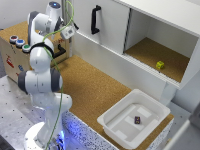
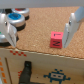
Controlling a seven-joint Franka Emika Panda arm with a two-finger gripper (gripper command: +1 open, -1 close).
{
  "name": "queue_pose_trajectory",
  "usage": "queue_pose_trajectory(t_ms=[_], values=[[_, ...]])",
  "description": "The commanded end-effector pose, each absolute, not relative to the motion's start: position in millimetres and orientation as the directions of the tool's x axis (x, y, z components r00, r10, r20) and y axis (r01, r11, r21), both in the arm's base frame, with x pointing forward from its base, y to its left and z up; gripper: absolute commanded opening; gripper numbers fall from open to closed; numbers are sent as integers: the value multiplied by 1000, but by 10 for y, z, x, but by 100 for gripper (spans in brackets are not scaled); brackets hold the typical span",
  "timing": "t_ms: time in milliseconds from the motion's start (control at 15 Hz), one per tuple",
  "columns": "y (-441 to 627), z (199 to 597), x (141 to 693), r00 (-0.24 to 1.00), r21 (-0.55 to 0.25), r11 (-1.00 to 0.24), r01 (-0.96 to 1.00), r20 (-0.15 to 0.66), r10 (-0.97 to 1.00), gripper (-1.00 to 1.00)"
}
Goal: Grasp the pink block
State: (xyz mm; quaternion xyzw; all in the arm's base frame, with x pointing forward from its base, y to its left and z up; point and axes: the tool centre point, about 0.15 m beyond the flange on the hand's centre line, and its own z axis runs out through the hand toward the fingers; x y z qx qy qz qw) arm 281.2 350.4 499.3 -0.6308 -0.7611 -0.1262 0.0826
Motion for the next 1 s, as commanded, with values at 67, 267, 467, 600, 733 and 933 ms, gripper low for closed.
queue_pose_trajectory(t_ms=[67, 267, 467, 600, 733, 933], values=[[4117, 4857, 3298, -131, 20, 129, 991, 96, 987, 100], [4202, 4750, 3372, -135, 31, 133, 991, 50, 990, 100], [4233, 4550, 3436, -116, 10, 116, 993, 18, 993, 100], [4266, 4510, 3442, -108, -9, 108, 994, 28, 994, 100], [4334, 4492, 3360, -133, -17, 133, 991, 25, 991, 100], [4472, 4454, 3241, -158, -25, 159, 987, 35, 987, 100]])
